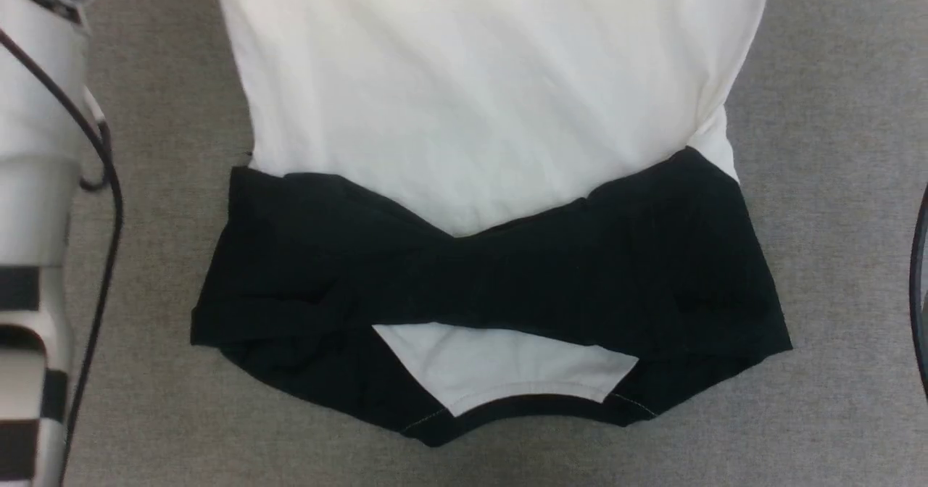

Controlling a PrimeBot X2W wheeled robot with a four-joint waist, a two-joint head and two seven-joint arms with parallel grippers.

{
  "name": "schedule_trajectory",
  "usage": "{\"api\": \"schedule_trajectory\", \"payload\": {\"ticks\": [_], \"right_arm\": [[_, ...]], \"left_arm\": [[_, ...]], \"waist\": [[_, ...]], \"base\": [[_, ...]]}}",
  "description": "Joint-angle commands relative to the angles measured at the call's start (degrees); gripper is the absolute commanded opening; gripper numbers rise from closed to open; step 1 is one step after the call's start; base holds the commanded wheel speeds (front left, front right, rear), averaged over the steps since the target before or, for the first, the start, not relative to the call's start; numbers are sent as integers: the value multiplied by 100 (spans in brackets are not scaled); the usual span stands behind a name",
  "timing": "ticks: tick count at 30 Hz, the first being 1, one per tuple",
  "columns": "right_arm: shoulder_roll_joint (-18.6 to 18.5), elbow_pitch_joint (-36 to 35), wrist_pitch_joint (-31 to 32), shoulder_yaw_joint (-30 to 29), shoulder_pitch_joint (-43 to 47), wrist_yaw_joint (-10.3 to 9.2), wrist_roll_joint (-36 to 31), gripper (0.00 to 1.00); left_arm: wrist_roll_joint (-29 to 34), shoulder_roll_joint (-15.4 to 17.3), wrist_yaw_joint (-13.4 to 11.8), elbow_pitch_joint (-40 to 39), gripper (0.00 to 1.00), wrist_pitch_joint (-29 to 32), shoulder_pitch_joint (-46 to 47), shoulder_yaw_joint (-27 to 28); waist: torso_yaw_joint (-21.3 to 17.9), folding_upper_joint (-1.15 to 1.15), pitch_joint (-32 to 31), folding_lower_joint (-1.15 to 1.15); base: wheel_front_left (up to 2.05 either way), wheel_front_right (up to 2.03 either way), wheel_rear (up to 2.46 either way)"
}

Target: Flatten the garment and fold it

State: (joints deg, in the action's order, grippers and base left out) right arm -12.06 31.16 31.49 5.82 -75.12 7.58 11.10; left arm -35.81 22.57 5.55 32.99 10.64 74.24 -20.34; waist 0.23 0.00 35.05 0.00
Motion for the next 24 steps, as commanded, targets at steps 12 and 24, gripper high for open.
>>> {"api": "schedule_trajectory", "payload": {"ticks": [12,24], "right_arm": [[-448,-1162,-330,106,3000,-9,1530,0],[-74,-2268,-6,-478,5622,-9,1967,0]], "left_arm": [[-788,274,148,-860,0,-589,-2635,-104],[-1500,176,-669,-2531,0,-861,-5678,197]], "waist": [[111,0,-1954,0],[102,0,-2812,0]], "base": [[0,0,0],[0,0,0]]}}
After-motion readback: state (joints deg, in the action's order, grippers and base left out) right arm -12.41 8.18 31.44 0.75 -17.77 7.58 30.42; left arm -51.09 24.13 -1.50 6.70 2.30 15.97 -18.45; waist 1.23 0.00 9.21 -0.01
